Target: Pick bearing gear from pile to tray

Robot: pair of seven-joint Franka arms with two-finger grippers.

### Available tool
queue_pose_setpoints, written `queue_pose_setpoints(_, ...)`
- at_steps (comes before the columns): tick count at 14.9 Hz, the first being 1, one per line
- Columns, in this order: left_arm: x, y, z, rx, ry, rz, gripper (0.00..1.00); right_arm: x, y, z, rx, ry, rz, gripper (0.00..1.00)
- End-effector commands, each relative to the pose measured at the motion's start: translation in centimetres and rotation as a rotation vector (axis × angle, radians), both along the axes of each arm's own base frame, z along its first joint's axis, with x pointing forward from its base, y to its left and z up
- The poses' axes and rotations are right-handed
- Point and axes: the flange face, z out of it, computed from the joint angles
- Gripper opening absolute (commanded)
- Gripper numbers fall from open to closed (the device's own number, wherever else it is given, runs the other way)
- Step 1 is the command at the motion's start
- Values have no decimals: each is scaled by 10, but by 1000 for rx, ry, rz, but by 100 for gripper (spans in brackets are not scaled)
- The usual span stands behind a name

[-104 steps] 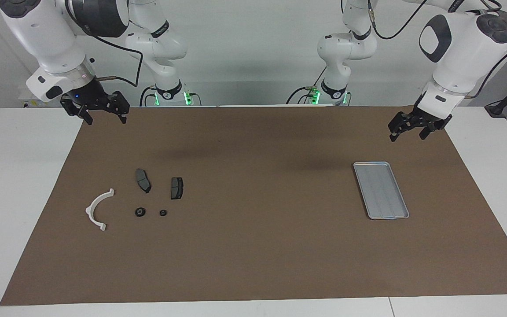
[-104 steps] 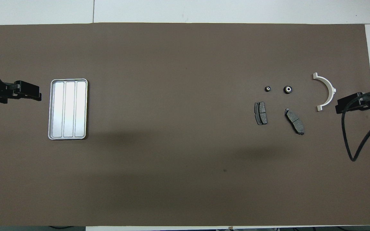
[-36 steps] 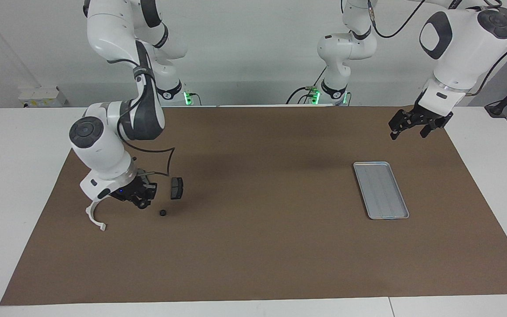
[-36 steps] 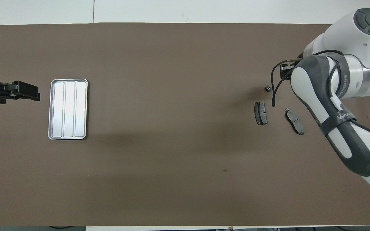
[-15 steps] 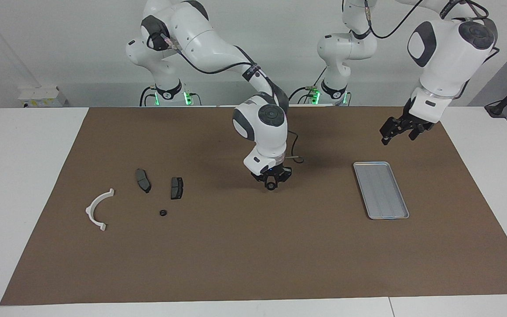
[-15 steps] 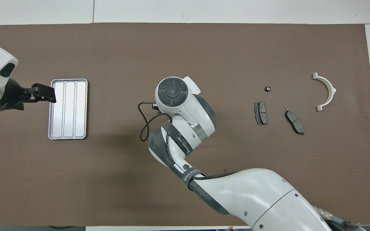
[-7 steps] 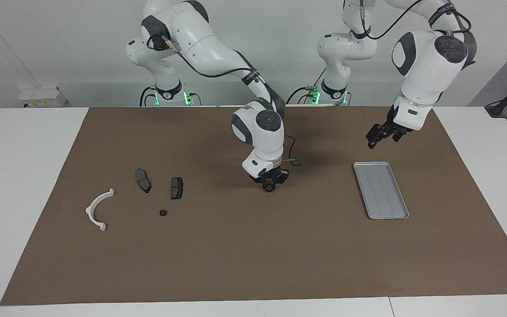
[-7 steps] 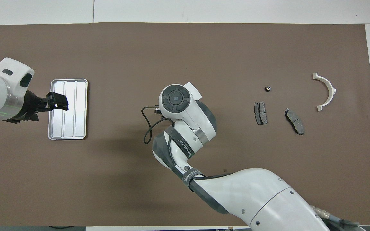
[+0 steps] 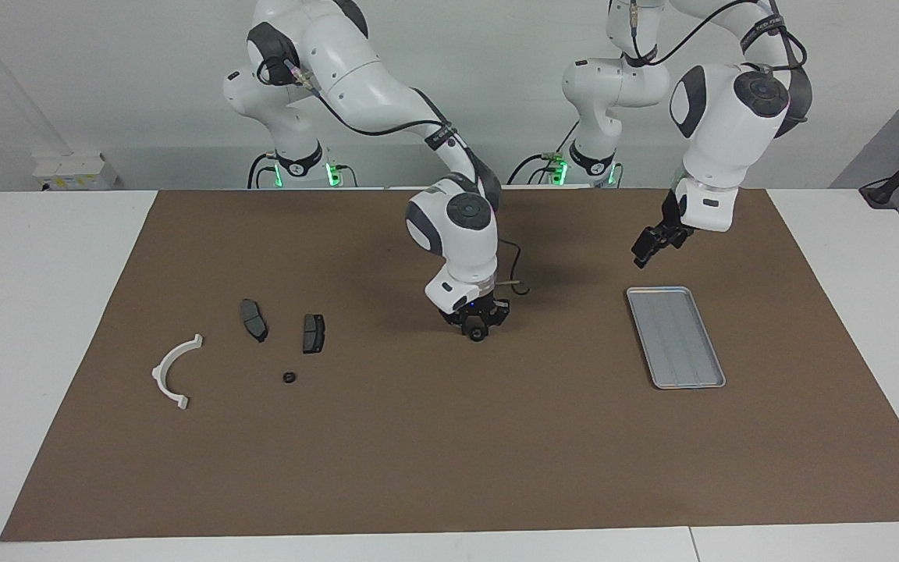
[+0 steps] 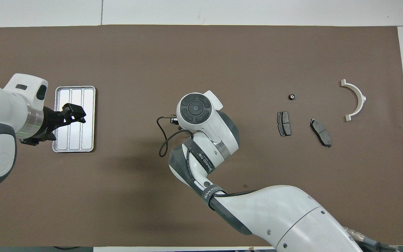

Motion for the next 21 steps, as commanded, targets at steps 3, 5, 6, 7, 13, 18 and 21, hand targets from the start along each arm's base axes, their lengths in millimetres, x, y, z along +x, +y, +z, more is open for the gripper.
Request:
queue_pose_setpoints(3, 1, -48, -24, -12, -13, 127, 100, 72, -96, 127, 33, 33, -80, 100)
queue_pose_setpoints(5, 6, -90, -43, -23, -34, 174, 100, 89, -172, 156, 15, 45, 14, 100)
queue_pose_setpoints(6, 10, -106, -49, -24, -30, 168, 100, 98, -209, 168, 11, 32, 56, 100)
queue_pose_setpoints(7, 15, -122, -46, -30, -32, 176, 100, 104, -243, 176, 3, 18, 121, 100)
queue_pose_setpoints(13, 53, -260, -99, -14, 73, 247, 100, 99, -364, 130, -39, -3, 232, 100)
queue_pose_setpoints(18, 37, -320, -151, -38, 35, 264, 100, 90, -354, 79, -41, 10, 260, 100)
queue_pose_setpoints(21, 33, -319, -174, -30, 32, 258, 100, 86, -341, 63, -41, 4, 277, 100)
